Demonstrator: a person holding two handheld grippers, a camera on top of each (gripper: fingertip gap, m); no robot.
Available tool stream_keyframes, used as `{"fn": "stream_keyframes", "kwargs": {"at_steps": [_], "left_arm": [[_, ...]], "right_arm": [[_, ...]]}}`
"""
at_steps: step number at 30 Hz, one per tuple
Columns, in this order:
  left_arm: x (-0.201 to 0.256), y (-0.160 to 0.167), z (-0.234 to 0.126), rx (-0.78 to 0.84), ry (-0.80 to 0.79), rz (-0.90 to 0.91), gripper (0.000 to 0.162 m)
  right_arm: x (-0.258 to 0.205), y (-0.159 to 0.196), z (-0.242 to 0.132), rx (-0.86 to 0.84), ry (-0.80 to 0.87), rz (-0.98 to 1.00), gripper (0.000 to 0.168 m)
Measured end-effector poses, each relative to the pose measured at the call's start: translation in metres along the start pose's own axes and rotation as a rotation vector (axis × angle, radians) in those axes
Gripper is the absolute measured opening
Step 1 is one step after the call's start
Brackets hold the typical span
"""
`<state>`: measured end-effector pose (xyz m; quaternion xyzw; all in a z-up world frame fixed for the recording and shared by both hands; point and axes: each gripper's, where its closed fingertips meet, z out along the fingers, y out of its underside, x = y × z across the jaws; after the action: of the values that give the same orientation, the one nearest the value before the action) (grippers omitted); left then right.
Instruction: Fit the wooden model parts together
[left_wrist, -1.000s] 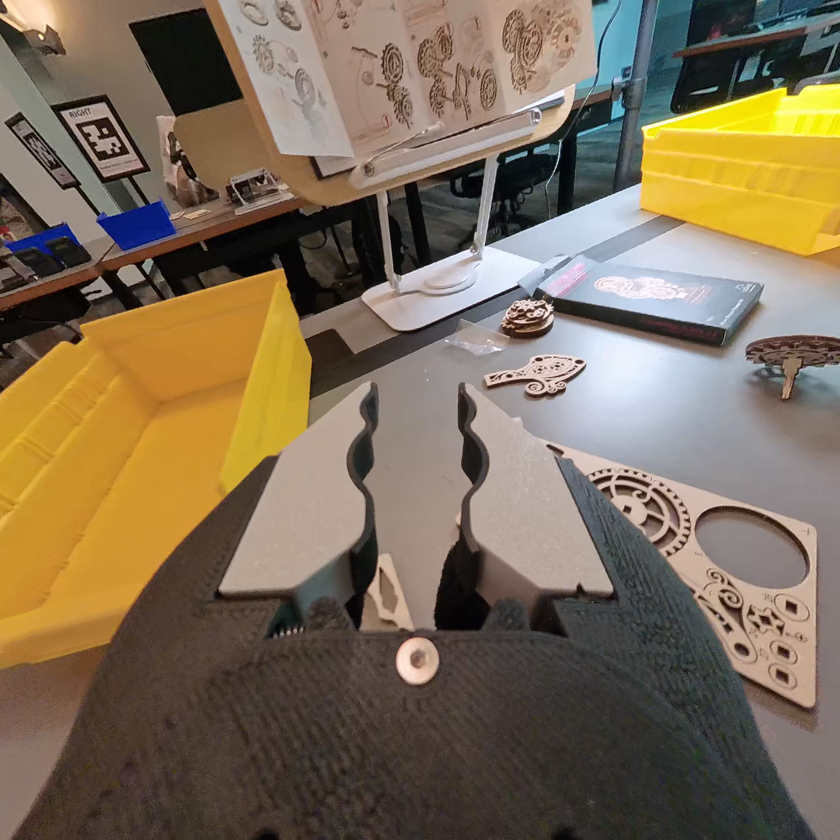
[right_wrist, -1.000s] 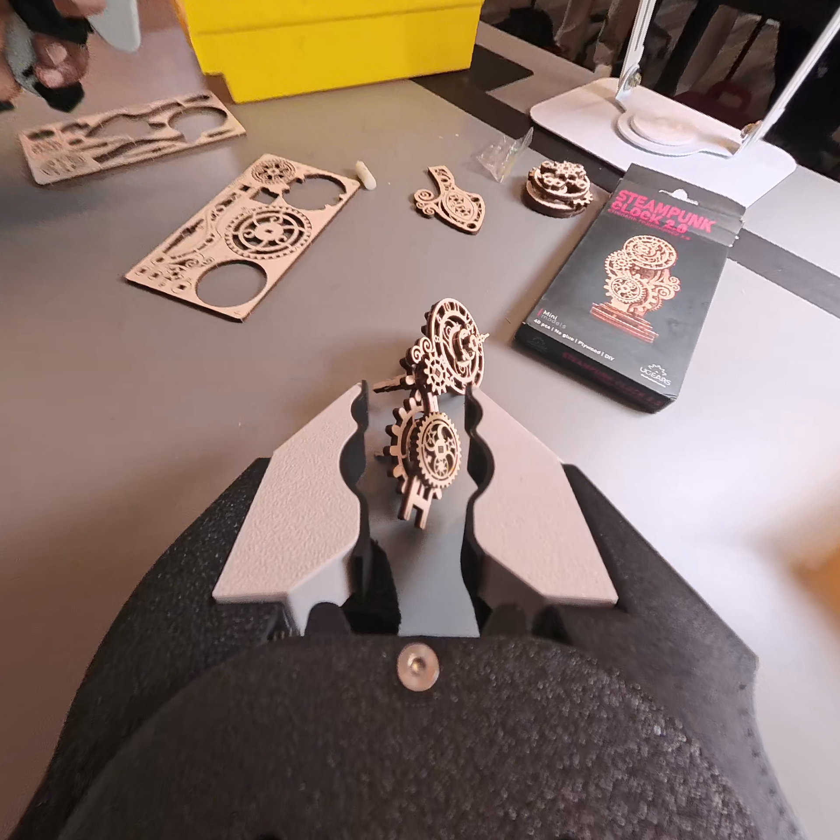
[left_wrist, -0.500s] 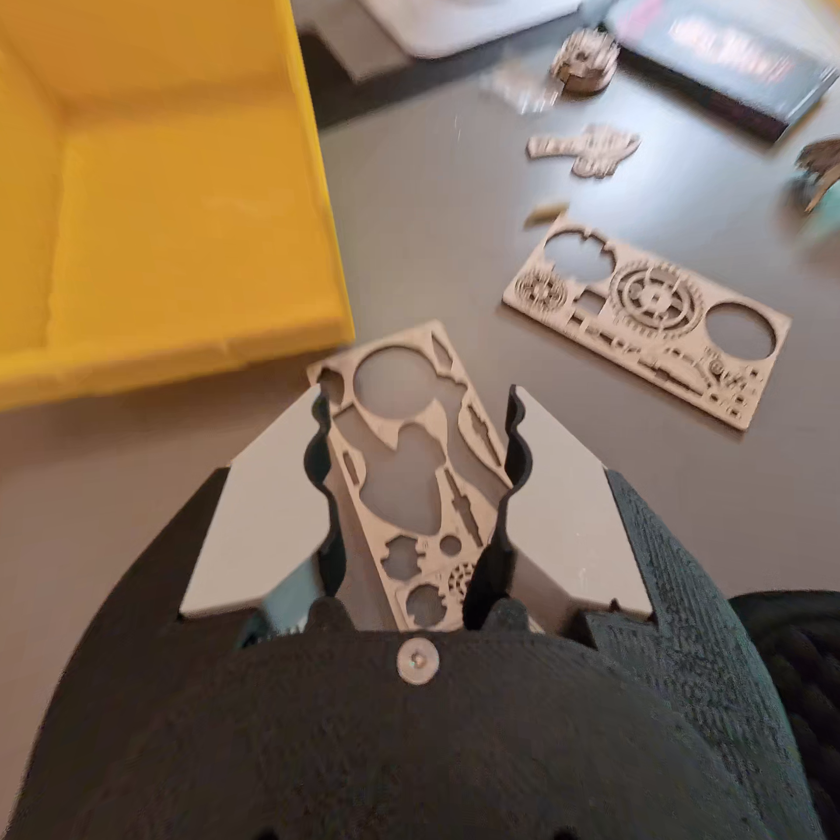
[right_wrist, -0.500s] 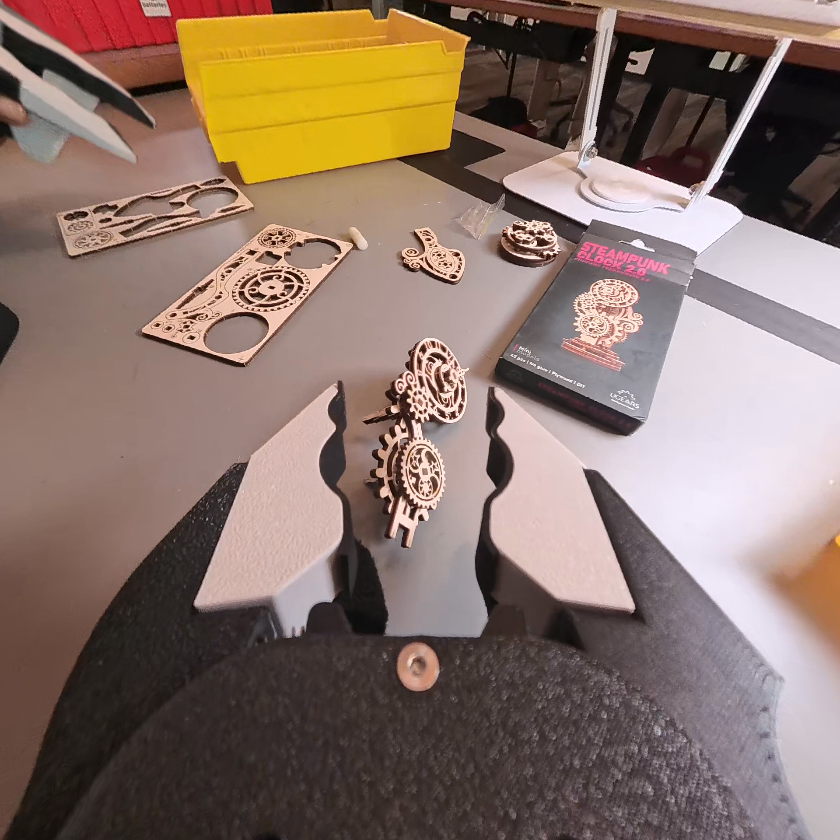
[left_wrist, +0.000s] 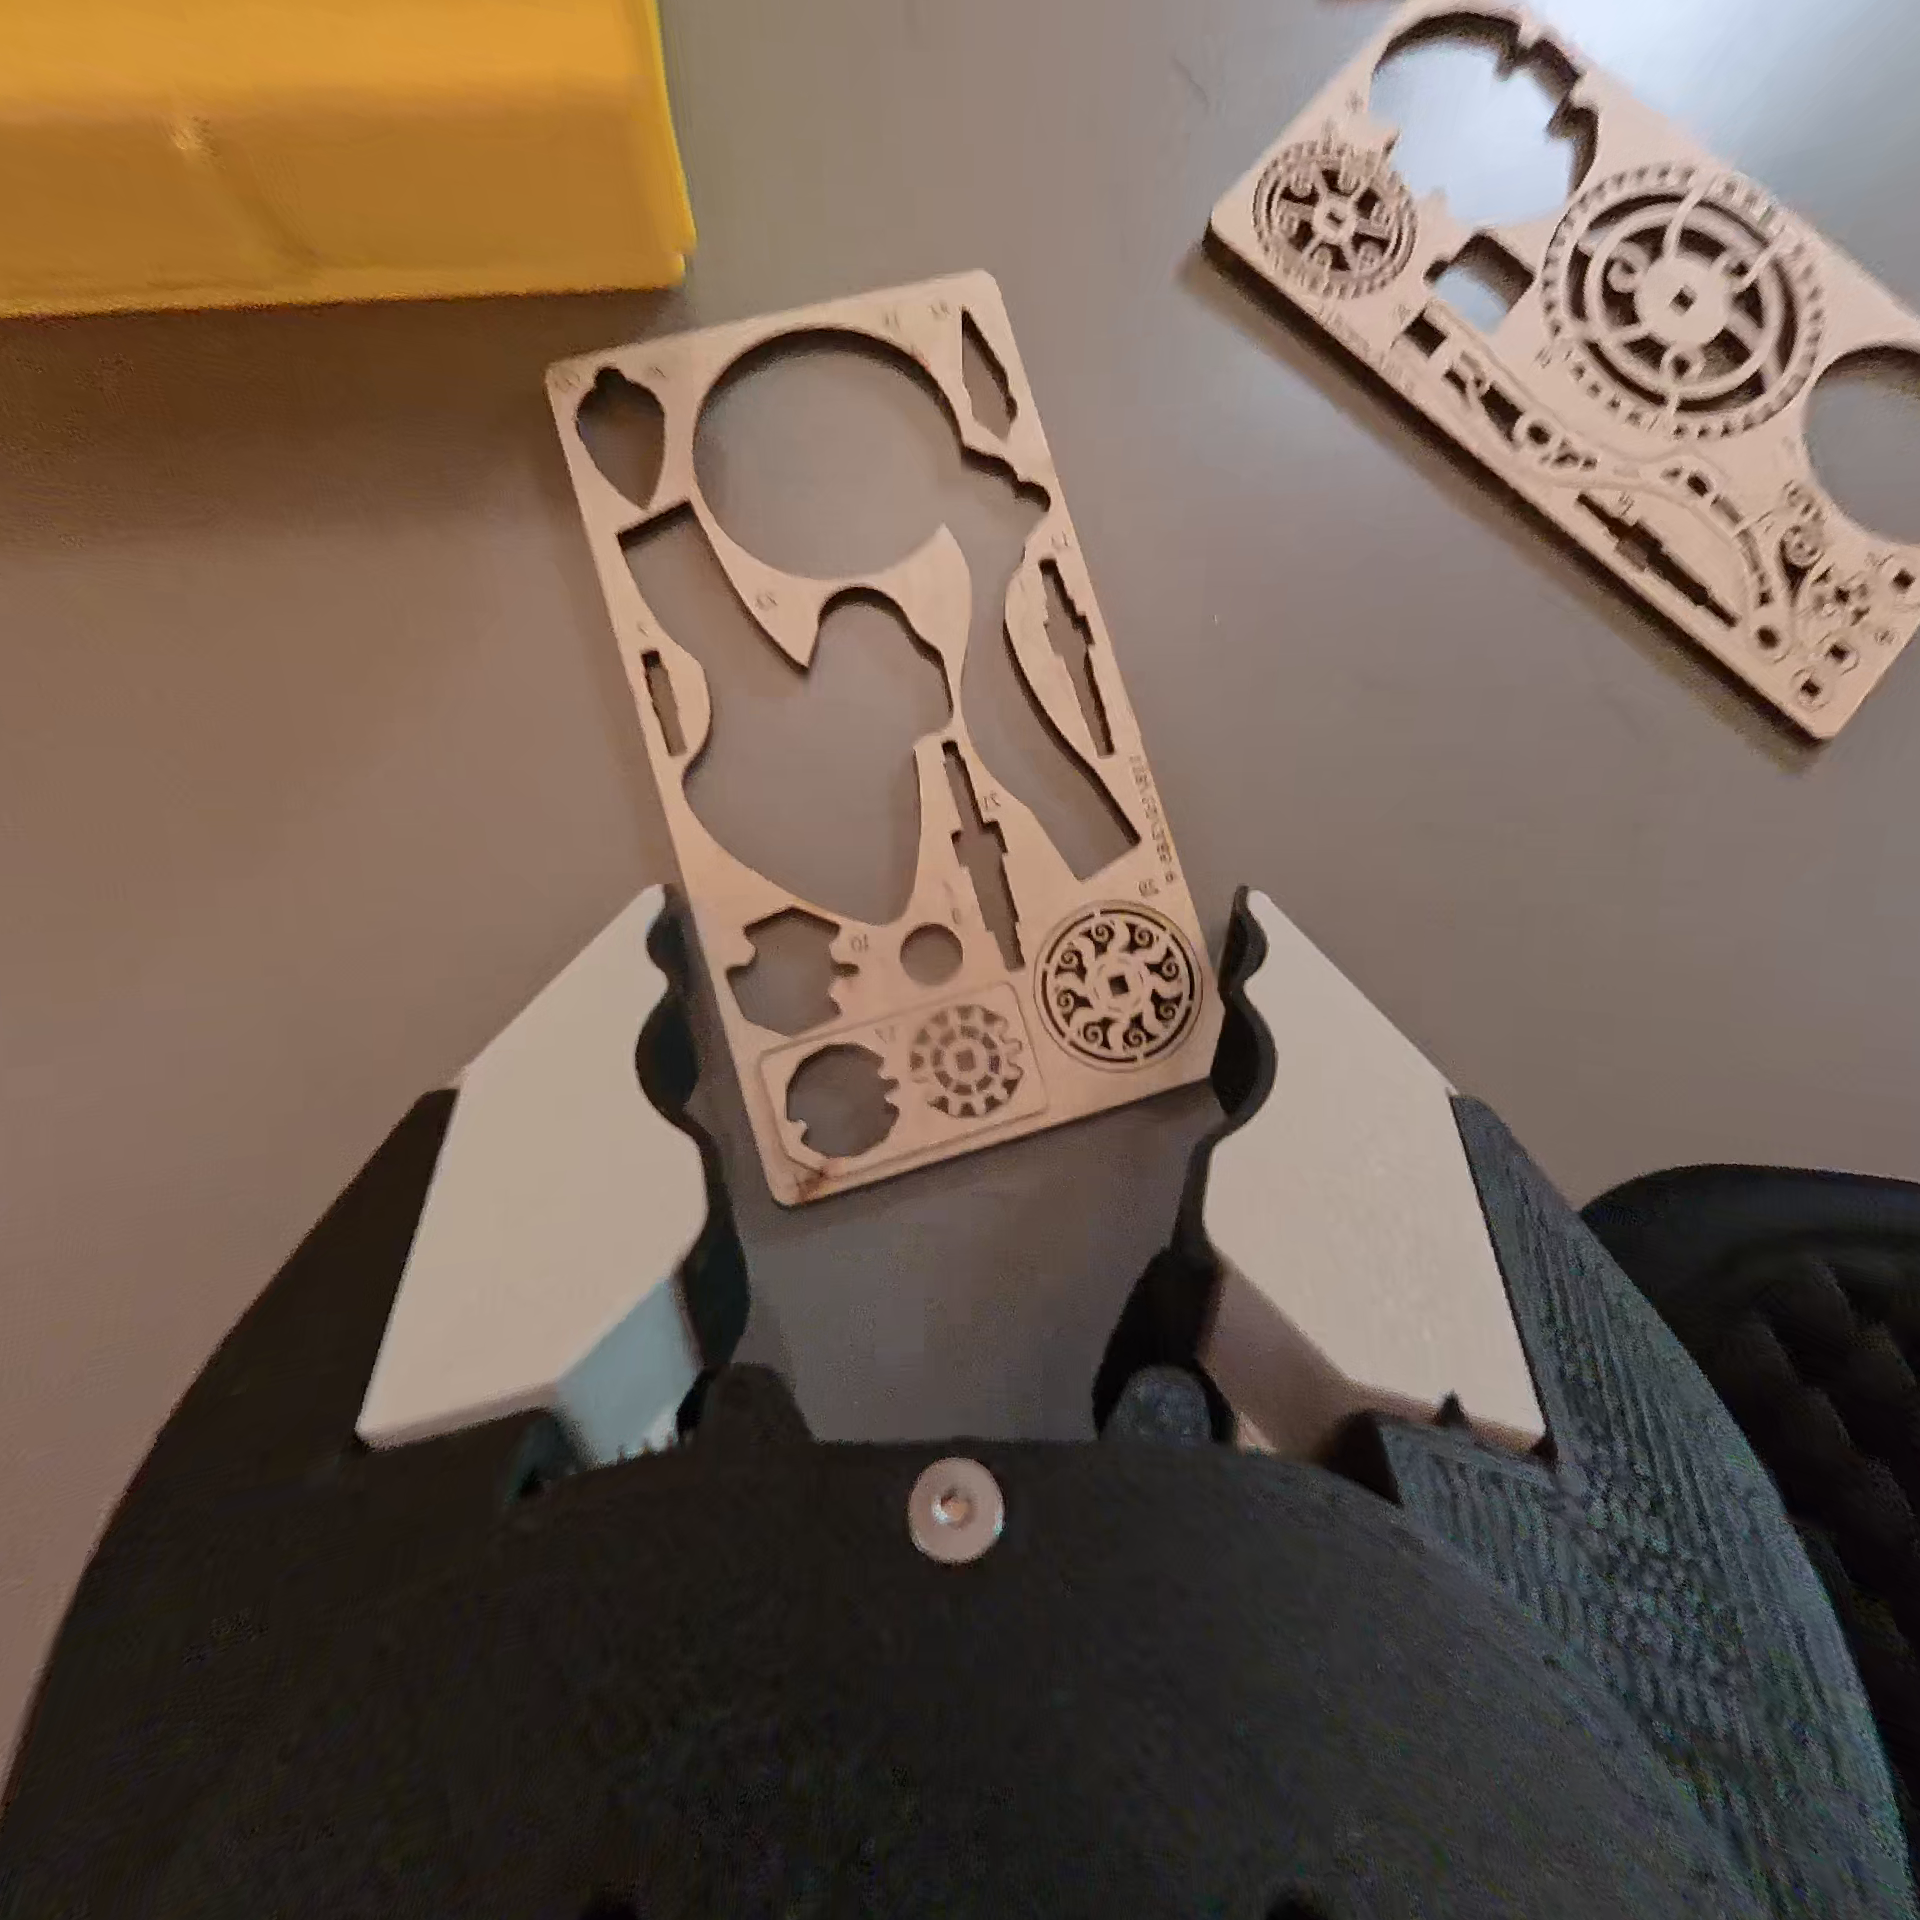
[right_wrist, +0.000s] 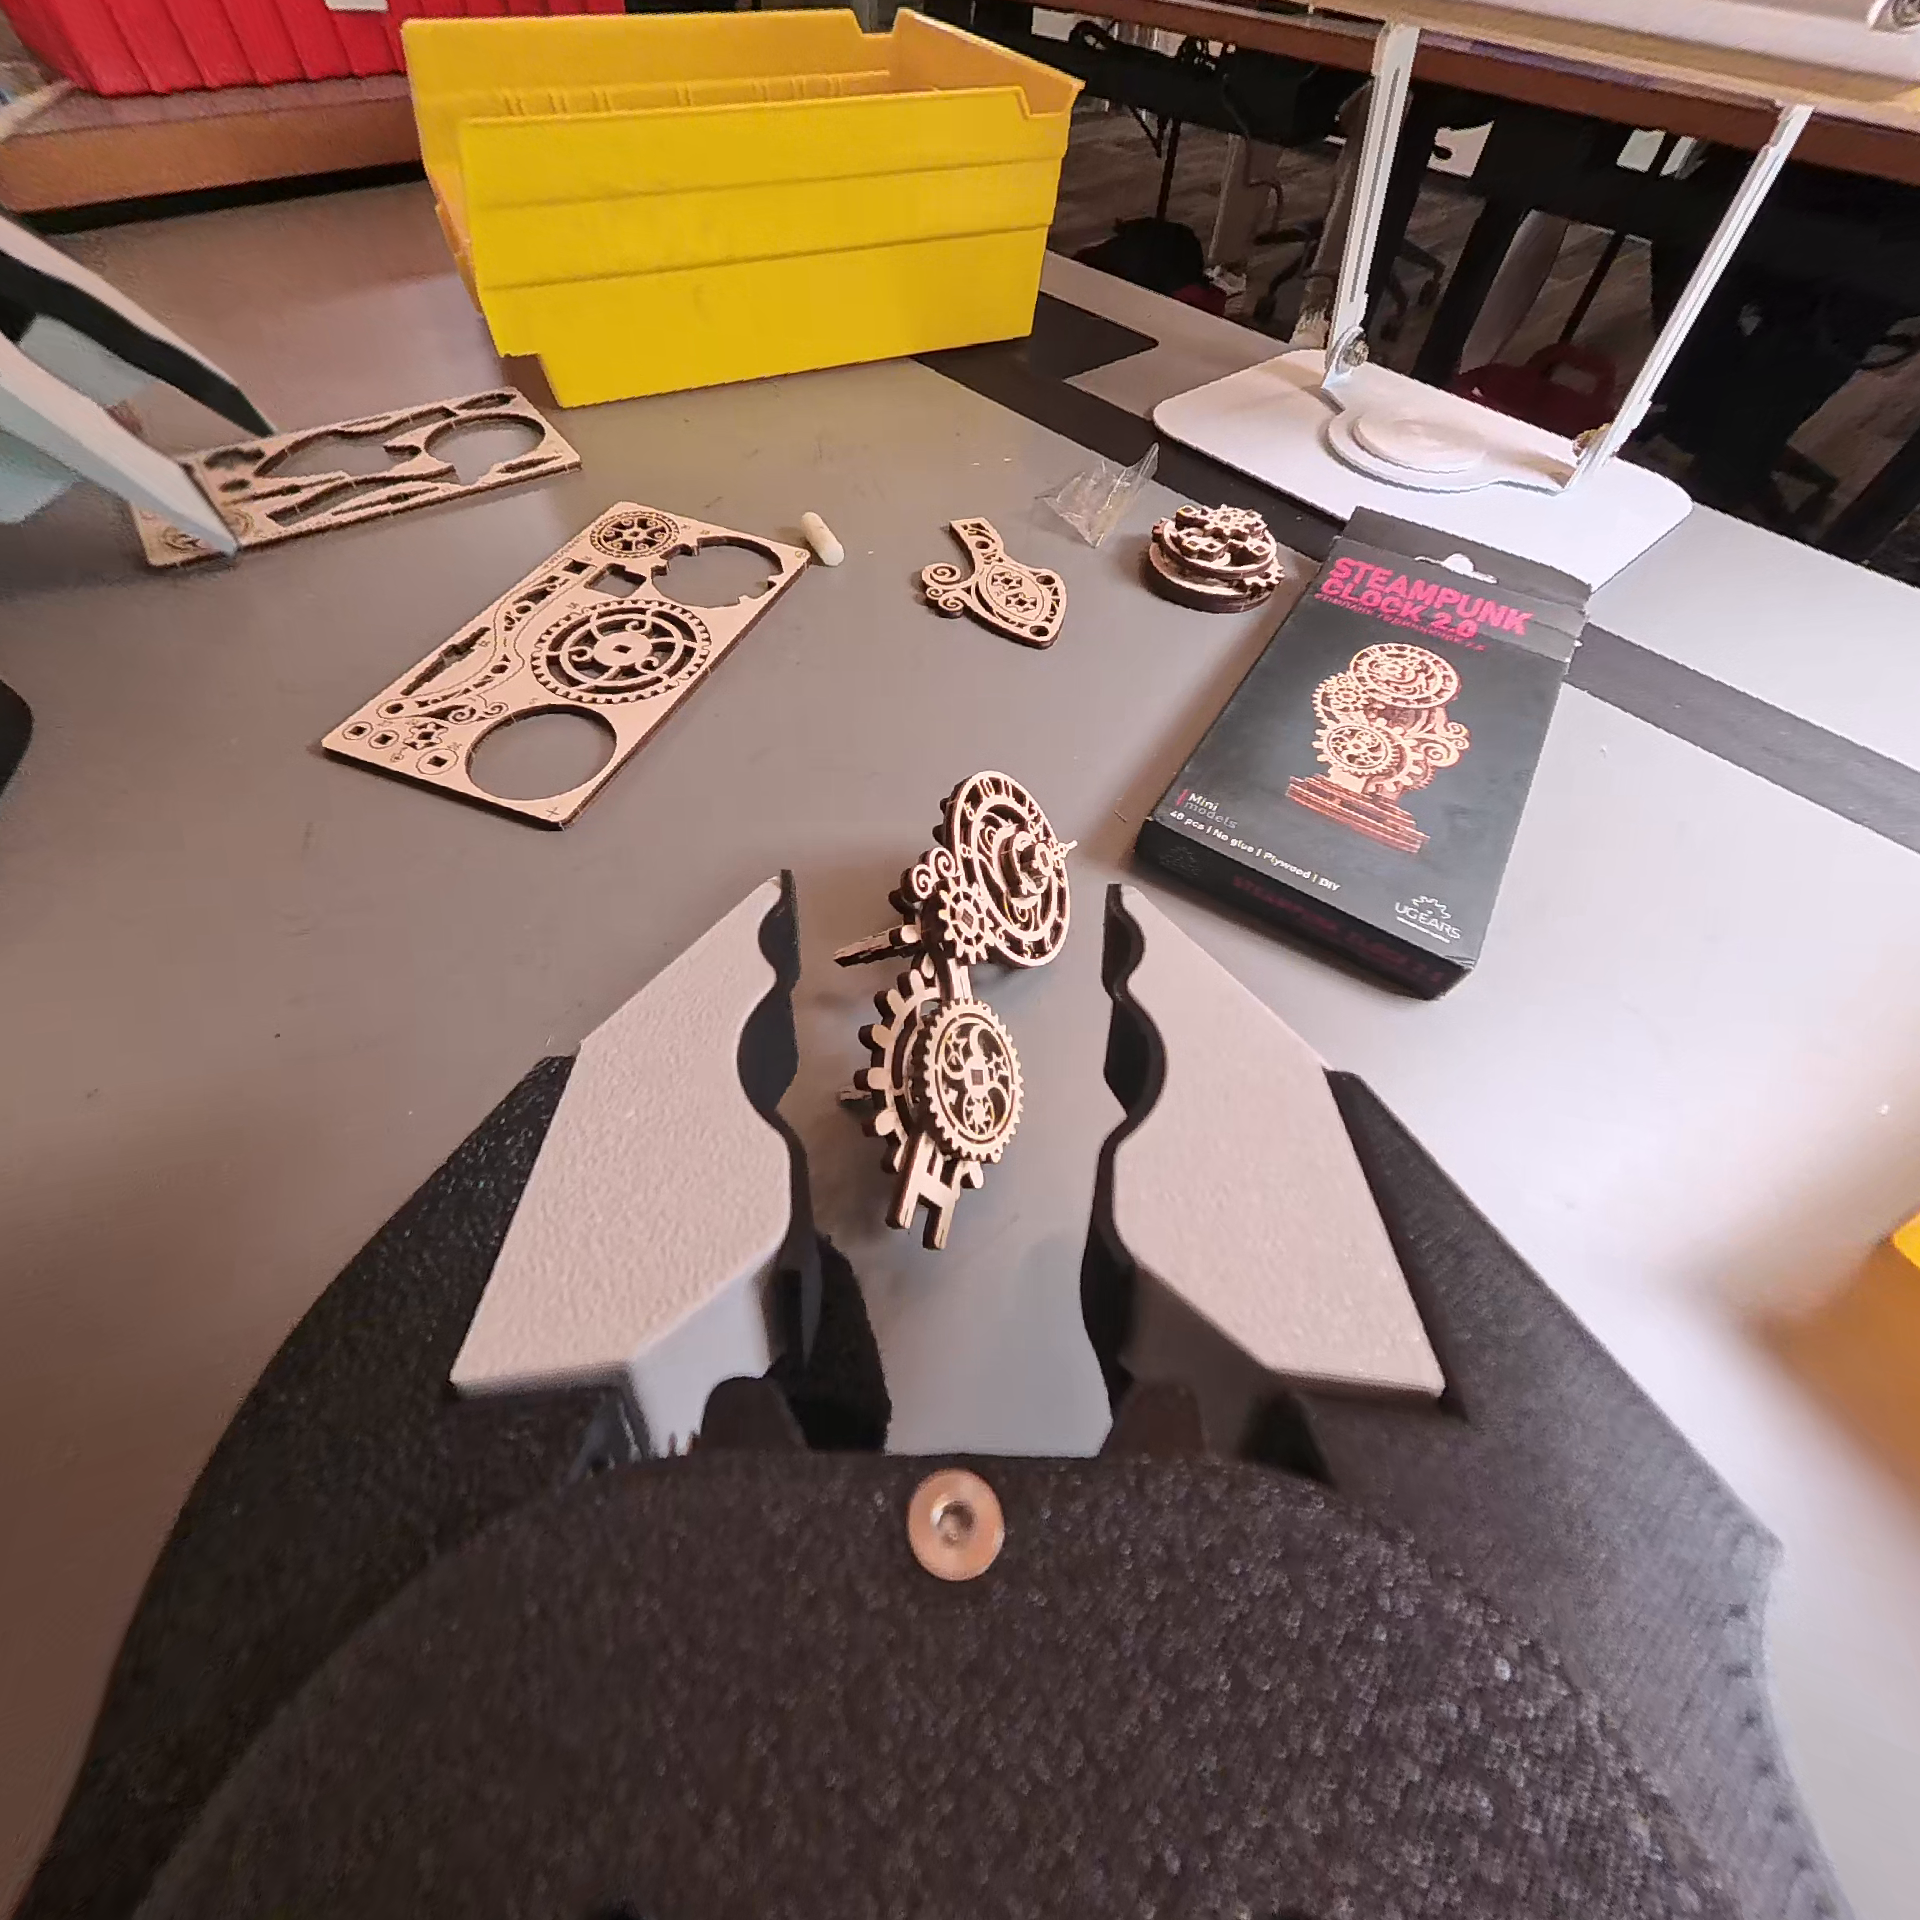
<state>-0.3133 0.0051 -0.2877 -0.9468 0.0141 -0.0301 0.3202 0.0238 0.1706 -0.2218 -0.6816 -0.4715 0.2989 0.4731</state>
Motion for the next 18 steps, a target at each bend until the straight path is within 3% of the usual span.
{"fn": "stream_keyframes", "kwargs": {"at_steps": [18], "left_arm": [[0.015, 0.021, -0.013, 0.021, -0.03, 0.024, 0.103]], "right_arm": [[0.002, 0.005, 0.004, -0.011, 0.005, 0.013, 0.053]]}}
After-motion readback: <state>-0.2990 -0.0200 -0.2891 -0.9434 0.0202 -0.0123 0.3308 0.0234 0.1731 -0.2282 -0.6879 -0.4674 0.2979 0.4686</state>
